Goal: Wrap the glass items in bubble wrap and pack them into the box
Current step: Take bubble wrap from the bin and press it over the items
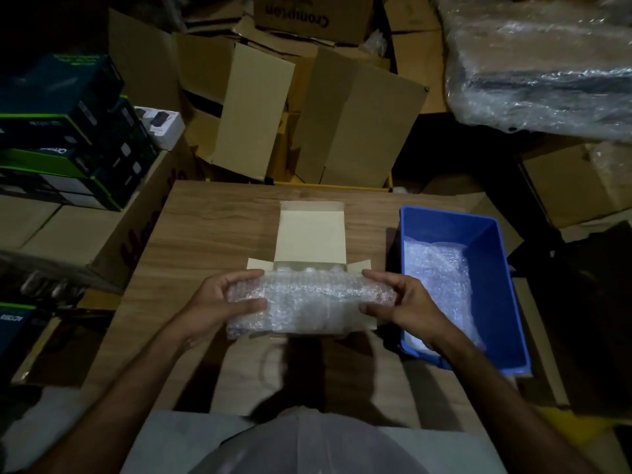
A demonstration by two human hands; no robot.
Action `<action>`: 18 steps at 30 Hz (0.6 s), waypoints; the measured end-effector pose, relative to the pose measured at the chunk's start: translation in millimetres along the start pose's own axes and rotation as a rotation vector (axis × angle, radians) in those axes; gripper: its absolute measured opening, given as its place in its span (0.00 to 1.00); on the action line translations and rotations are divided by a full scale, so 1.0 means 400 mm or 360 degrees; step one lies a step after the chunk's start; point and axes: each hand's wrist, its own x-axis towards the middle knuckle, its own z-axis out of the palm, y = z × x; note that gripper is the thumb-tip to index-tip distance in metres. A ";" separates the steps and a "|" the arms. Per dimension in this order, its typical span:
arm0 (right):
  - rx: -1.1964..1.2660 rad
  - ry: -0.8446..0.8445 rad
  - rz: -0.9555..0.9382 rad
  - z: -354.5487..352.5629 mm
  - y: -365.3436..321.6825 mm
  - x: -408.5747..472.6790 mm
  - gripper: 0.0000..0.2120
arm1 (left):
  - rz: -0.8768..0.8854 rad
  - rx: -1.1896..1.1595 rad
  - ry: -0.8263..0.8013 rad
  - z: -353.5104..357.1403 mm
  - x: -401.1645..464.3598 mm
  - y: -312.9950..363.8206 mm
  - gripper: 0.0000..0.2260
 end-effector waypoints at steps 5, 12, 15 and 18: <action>-0.0252 0.0114 -0.0126 0.007 -0.009 0.019 0.09 | 0.0161 0.0518 -0.0018 0.007 0.013 -0.009 0.10; -0.0084 -0.0086 0.0051 -0.007 -0.036 0.043 0.10 | 0.0116 0.0329 -0.0185 -0.010 0.022 0.028 0.08; 0.0013 -0.0118 0.0002 0.017 -0.030 0.053 0.05 | 0.0047 0.0195 -0.0187 0.002 0.031 0.029 0.06; 0.0006 -0.0094 0.0031 0.040 -0.005 0.070 0.08 | -0.0081 0.0181 -0.0211 0.001 0.049 0.007 0.07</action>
